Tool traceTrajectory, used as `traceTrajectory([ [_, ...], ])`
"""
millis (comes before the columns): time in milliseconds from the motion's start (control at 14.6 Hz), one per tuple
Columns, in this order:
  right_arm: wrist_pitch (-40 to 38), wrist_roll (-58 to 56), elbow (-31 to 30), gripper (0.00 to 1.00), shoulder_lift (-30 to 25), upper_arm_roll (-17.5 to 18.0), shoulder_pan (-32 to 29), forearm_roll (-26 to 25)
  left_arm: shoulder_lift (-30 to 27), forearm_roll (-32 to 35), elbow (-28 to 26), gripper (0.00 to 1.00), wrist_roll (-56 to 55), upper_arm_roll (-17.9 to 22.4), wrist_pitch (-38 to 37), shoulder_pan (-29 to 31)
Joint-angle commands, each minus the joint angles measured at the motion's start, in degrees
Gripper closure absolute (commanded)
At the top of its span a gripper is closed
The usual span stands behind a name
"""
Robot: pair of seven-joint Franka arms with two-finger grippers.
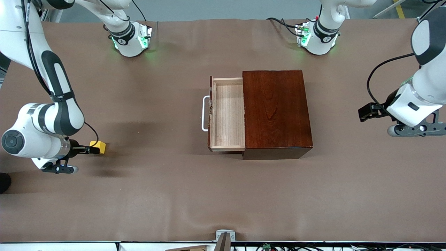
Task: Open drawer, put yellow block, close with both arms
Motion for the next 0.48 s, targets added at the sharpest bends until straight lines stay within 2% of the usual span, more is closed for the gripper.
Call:
traceTrajectory([
  [0,3.5,-0.5,-3.1,0.0,-0.3,0.8,-0.5,-0.9,-5.3,-1.2,-5.8,0.0,0.9,-6.3,0.3,6.4],
  [206,5.4,-1.1,-3.9,0.0,0.3,0.9,-1.8,-2.0,-8.1,-0.6,-9.3,0.0,-0.3,-13.5,0.5,12.4],
  [412,8.1,-2.0,-6.3,0.0,0.7,1.0,-2.1,-1.9,-12.6,-0.6,-13.9,0.0,0.5,-15.5,1.5,15.3],
])
